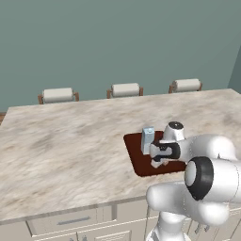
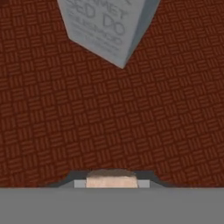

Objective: Take out the milk from the fridge and place it on the tray on the counter. Then take the sugar cube near the tray and place it in the tray.

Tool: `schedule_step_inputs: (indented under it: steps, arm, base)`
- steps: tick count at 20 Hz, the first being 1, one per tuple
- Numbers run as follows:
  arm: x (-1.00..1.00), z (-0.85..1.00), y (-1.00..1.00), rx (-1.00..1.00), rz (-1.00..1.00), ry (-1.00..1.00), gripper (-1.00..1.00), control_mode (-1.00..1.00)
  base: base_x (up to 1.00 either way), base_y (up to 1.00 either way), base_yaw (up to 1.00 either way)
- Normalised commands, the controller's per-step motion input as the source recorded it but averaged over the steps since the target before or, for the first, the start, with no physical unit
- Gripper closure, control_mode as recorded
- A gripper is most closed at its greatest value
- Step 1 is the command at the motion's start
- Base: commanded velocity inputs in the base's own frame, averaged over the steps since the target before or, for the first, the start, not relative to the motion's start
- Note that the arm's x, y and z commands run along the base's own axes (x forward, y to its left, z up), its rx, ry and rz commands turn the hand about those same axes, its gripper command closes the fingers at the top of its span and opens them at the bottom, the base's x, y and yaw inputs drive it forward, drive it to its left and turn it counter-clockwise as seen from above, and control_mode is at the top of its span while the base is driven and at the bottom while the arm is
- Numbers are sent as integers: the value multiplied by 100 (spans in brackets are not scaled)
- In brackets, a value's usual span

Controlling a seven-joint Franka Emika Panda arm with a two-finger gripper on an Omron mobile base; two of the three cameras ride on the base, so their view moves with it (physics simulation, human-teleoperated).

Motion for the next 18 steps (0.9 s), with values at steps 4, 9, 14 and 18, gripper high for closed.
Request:
schedule_step_inputs:
  steps: [4, 9, 14, 18]
  arm:
    - [4, -43, 15, 0, 0, 0, 100, -100]
    - [0, -10, 7, 0, 0, 0, -100, -100]
    - [-25, 54, 0, 0, 0, -2, -100, -100]
    - [-39, 84, 0, 0, 0, -4, -100, -100]
  base:
    - [0, 0, 0]
    - [0, 0, 0]
    - [0, 0, 0]
    - [0, 0, 0]
